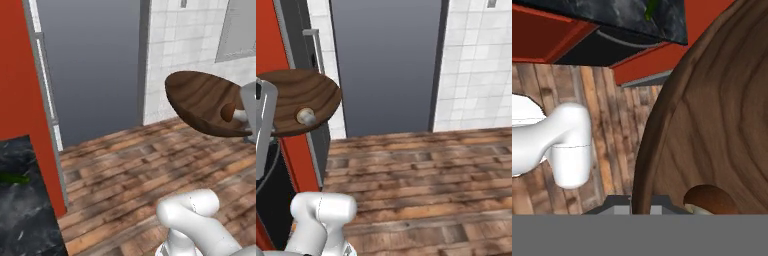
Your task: Pick the mushroom from the sink and place it in the bowl. Then pick the bowl and place it in the microwave. Then close the microwave door and press the start button.
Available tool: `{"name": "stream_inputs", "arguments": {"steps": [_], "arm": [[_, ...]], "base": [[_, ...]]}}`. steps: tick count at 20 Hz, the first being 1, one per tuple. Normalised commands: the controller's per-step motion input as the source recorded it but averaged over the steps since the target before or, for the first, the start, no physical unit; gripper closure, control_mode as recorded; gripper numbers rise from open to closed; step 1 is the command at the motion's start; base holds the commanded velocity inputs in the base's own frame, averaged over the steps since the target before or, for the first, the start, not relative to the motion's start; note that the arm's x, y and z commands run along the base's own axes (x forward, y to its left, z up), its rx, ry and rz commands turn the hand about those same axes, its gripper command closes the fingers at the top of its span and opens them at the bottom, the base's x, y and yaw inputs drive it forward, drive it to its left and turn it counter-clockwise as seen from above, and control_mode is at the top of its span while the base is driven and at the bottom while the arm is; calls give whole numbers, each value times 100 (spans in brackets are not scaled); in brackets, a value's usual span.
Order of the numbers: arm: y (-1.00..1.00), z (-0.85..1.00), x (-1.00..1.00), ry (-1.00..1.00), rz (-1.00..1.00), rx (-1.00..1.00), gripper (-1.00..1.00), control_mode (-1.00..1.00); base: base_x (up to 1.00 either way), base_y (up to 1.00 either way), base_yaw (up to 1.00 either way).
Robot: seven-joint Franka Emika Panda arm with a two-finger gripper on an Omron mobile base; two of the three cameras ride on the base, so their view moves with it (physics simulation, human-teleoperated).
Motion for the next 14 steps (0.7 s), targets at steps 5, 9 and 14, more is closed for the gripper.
{"name": "stream_inputs", "arguments": {"steps": [5, 9, 14], "arm": [[0, 0, 0, 0, 0, 0, 100, 100], [0, 0, 0, 0, 0, 0, 100, 100], [0, 0, 0, 0, 0, 0, 100, 100]], "base": [[0, -9, -57], [0, -16, -57], [0, -25, -57]]}}
